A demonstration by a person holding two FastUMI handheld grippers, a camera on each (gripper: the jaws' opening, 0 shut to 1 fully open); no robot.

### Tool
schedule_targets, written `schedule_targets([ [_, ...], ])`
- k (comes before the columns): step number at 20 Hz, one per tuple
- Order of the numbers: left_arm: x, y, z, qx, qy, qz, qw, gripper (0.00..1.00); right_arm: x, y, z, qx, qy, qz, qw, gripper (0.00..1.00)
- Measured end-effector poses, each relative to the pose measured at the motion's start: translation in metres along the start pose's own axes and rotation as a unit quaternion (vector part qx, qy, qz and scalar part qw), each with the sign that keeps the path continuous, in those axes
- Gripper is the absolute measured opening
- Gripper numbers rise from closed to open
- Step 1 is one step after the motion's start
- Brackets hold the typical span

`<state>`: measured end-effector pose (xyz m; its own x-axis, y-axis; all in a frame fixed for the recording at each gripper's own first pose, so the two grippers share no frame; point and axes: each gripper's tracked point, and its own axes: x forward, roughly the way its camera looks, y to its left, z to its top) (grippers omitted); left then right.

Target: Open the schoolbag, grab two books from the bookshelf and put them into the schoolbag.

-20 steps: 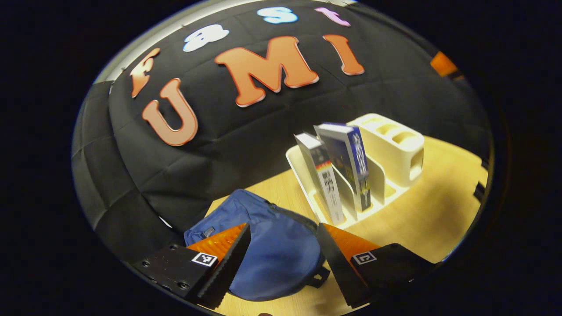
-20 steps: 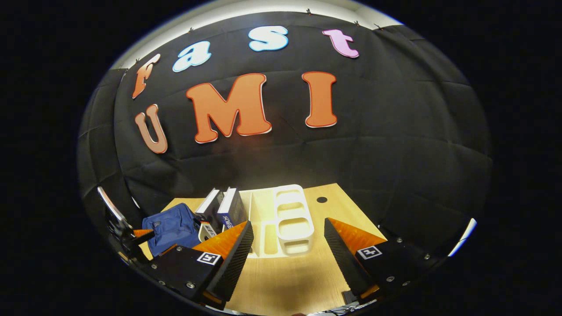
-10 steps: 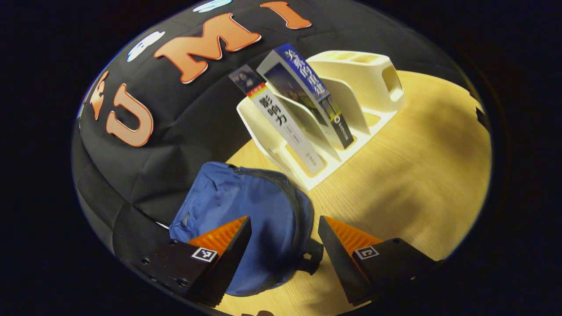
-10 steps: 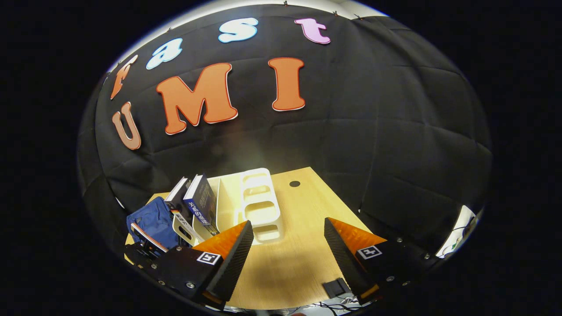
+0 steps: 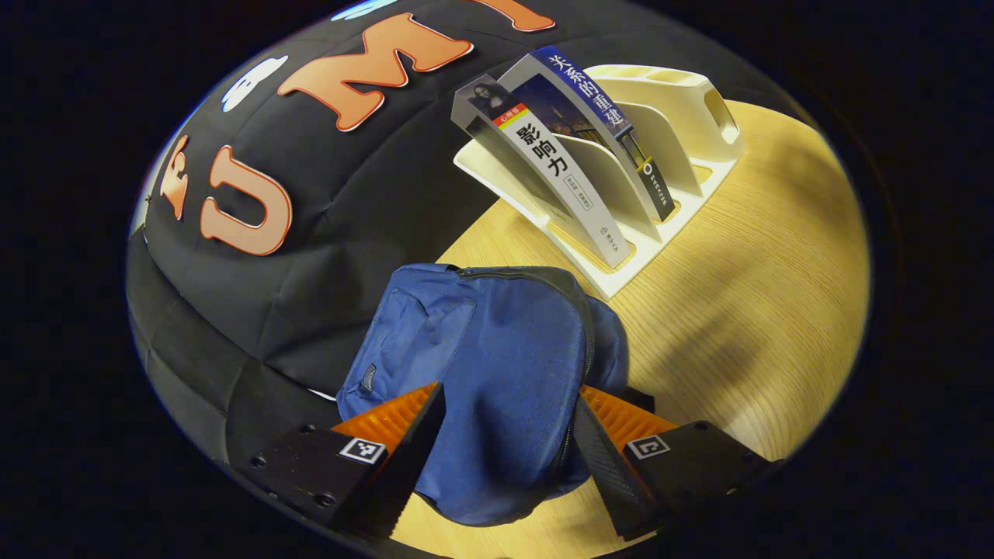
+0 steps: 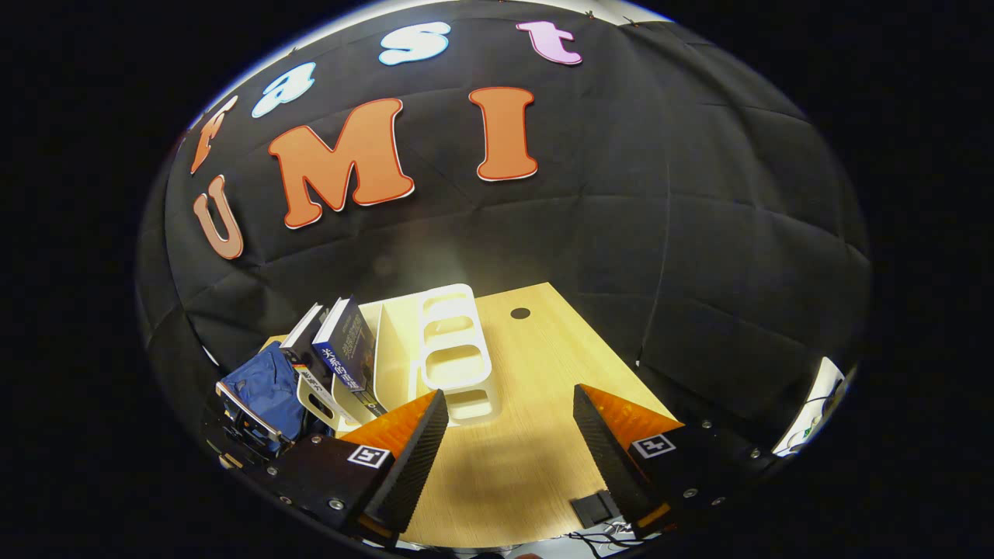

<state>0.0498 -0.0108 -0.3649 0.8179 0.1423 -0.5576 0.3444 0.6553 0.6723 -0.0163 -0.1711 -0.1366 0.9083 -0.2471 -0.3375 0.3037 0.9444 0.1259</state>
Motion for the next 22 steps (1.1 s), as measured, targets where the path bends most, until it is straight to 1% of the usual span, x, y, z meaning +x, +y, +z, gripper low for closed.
schedule_targets([
  [2,0.0,-0.003,0.001,0.005,-0.002,-0.002,1.0,0.66,0.002,0.002,-0.001,-0.001,0.001,0.004,1.0,0.97],
  [4,0.005,-0.004,-0.003,0.028,0.019,0.006,0.999,0.36,0.003,0.003,0.001,-0.005,0.0,0.004,1.0,0.97],
  [5,0.002,-0.001,-0.005,0.034,0.028,0.014,0.999,0.08,0.004,0.003,0.002,-0.006,-0.001,0.004,1.0,0.97],
  [7,0.005,-0.004,0.0,0.048,0.028,0.003,0.998,0.05,0.004,0.004,0.005,-0.004,-0.004,0.007,1.0,0.97],
  [9,0.003,-0.002,0.001,0.044,0.037,-0.015,0.998,0.03,0.004,0.009,0.01,0.003,-0.008,0.015,1.0,0.97],
  [10,0.002,0.001,0.001,0.035,0.048,-0.028,0.998,0.03,0.004,0.015,0.015,0.007,-0.01,0.025,1.0,0.97],
  [13,-0.004,0.017,0.011,-0.025,0.06,-0.07,0.995,0.03,0.004,0.043,0.027,0.009,-0.01,0.062,0.998,0.97],
  [14,-0.007,0.023,0.014,-0.042,0.071,-0.088,0.993,0.03,0.004,0.054,0.031,-0.002,-0.008,0.072,0.997,0.97],
  [16,-0.014,0.04,0.026,-0.068,0.08,-0.128,0.986,0.02,0.005,0.069,0.047,-0.032,-0.018,0.075,0.997,0.97],
  [18,-0.018,0.06,0.04,-0.092,0.088,-0.167,0.978,0.02,0.001,0.099,0.065,-0.047,-0.019,0.096,0.994,0.97],
  [20,-0.023,0.081,0.048,-0.1,0.087,-0.207,0.969,0.02,-0.002,0.135,0.085,-0.049,-0.018,0.124,0.991,0.97],
  [22,-0.024,0.101,0.051,-0.093,0.087,-0.248,0.96,0.02,0.0,0.173,0.099,-0.055,-0.001,0.142,0.988,0.97],
])
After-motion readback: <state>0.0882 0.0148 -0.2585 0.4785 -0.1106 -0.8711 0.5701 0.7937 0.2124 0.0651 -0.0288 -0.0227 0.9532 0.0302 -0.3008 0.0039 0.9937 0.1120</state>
